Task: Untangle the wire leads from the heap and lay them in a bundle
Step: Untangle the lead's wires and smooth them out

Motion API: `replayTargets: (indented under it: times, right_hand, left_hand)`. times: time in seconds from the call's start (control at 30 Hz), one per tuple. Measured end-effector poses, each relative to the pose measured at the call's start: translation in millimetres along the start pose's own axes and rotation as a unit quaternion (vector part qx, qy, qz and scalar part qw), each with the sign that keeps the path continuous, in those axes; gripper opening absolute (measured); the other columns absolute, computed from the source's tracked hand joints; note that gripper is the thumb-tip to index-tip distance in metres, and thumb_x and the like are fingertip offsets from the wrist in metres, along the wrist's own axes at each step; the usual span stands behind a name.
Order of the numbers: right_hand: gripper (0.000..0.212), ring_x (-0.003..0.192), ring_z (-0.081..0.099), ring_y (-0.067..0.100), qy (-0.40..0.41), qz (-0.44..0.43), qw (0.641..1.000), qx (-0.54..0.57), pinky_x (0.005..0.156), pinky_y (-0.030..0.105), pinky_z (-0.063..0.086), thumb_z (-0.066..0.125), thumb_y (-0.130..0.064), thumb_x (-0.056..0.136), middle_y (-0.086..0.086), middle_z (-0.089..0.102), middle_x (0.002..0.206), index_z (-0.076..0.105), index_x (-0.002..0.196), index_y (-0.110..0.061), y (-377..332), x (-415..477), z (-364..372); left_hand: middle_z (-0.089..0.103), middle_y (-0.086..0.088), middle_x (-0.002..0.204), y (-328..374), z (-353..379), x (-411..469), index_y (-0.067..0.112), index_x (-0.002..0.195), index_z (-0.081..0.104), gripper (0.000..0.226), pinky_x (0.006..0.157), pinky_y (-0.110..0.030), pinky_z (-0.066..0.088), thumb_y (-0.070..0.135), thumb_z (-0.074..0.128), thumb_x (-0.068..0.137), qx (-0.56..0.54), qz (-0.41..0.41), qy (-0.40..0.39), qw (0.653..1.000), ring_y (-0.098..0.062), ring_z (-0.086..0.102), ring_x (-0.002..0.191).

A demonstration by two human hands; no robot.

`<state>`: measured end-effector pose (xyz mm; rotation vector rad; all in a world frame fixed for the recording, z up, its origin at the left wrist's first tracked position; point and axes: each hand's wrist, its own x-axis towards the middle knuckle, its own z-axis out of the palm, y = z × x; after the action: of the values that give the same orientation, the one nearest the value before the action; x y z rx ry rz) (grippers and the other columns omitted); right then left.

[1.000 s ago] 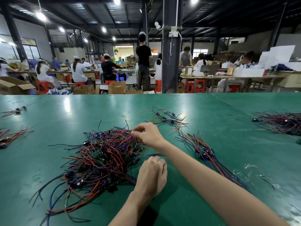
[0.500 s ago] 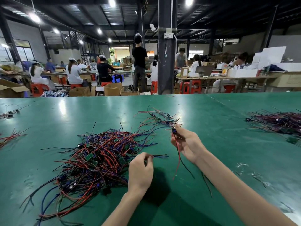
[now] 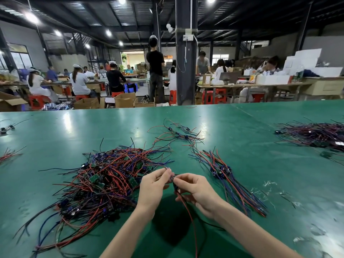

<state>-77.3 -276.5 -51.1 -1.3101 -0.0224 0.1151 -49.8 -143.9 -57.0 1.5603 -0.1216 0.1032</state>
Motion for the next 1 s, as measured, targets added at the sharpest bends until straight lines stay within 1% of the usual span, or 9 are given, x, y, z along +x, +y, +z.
replayTargets:
  times: [0.13,0.27,0.37,0.47,0.63,0.8,0.87,0.93,1.0]
  right_hand:
    - [0.002,0.053,0.054,0.014,-0.017,0.012,0.999,-0.024,0.050,0.027,0.052,0.064,-0.001,0.086,0.007,0.057,0.064,0.064,0.084,0.001,1,-6,4]
    - [0.006,0.051,0.051,0.011,-0.016,0.041,0.998,-0.052,0.050,0.030,0.053,0.063,-0.002,0.086,0.005,0.053,0.061,0.065,0.081,-0.004,1,-9,4]
    - [0.009,0.053,0.055,0.013,-0.021,0.044,0.998,-0.038,0.053,0.033,0.055,0.064,-0.010,0.087,0.003,0.057,0.060,0.064,0.080,-0.005,-1,-10,4]
    - [0.012,0.051,0.058,0.014,-0.019,0.049,0.998,-0.027,0.054,0.034,0.056,0.065,-0.010,0.087,0.004,0.061,0.059,0.064,0.076,-0.004,-2,-11,4]
    - [0.013,0.053,0.058,0.012,-0.014,0.042,0.998,-0.042,0.055,0.031,0.056,0.064,-0.008,0.086,0.007,0.066,0.067,0.071,0.085,0.003,0,-11,5]
    - [0.013,0.052,0.056,0.013,-0.004,0.025,0.998,-0.055,0.053,0.030,0.055,0.065,-0.007,0.085,0.013,0.065,0.073,0.072,0.078,0.000,2,-10,5]
    - [0.016,0.048,0.052,0.014,0.005,0.014,0.997,-0.080,0.051,0.027,0.052,0.066,-0.007,0.084,0.015,0.060,0.068,0.072,0.069,-0.003,4,-9,4]
    - [0.020,0.043,0.048,0.015,0.007,0.003,0.994,-0.111,0.048,0.025,0.047,0.066,-0.007,0.082,0.011,0.054,0.057,0.069,0.062,-0.005,5,-9,3]
    - [0.019,0.040,0.046,0.015,0.008,-0.007,0.990,-0.141,0.046,0.023,0.043,0.065,-0.006,0.079,0.007,0.050,0.051,0.068,0.060,-0.005,5,-10,3]
  left_hand:
    - [0.075,-0.008,0.083,1,-5,1,0.009,0.085,0.071,0.006,0.070,-0.021,0.055,0.005,0.069,0.081,-0.099,-0.048,-0.001,0.994,-0.012,0.068,0.075]
    - [0.073,-0.012,0.081,0,-5,-1,0.004,0.087,0.071,0.009,0.063,-0.018,0.054,0.003,0.072,0.078,-0.094,-0.056,-0.001,0.994,-0.013,0.067,0.072]
    - [0.073,-0.012,0.081,-1,-5,0,0.005,0.085,0.071,0.008,0.066,-0.021,0.055,0.004,0.073,0.077,-0.097,-0.057,-0.005,0.994,-0.015,0.066,0.071]
    - [0.073,-0.012,0.079,-3,-5,0,0.002,0.085,0.070,0.008,0.066,-0.023,0.055,0.008,0.071,0.079,-0.112,-0.062,-0.021,0.992,-0.016,0.066,0.070]
    - [0.072,-0.012,0.076,-2,-3,-3,0.003,0.079,0.069,0.006,0.064,-0.026,0.057,0.009,0.069,0.081,-0.130,-0.071,-0.035,0.988,-0.017,0.065,0.065]
    - [0.071,-0.015,0.075,-2,-2,-4,0.006,0.070,0.070,0.012,0.068,-0.036,0.052,0.009,0.071,0.081,-0.105,-0.053,-0.008,0.993,-0.024,0.057,0.067]
    - [0.071,-0.017,0.076,-3,-3,-4,0.009,0.064,0.071,0.019,0.071,-0.038,0.050,0.013,0.071,0.082,-0.091,-0.049,0.009,0.995,-0.024,0.055,0.066]
    - [0.072,-0.014,0.074,-5,-3,-3,0.008,0.064,0.070,0.020,0.067,-0.033,0.047,0.015,0.071,0.083,-0.066,-0.036,0.022,0.997,-0.019,0.052,0.063]
    - [0.071,-0.009,0.069,-7,-4,-2,0.007,0.065,0.070,0.021,0.059,-0.023,0.045,0.016,0.071,0.083,-0.026,-0.011,0.024,0.999,-0.011,0.050,0.057]
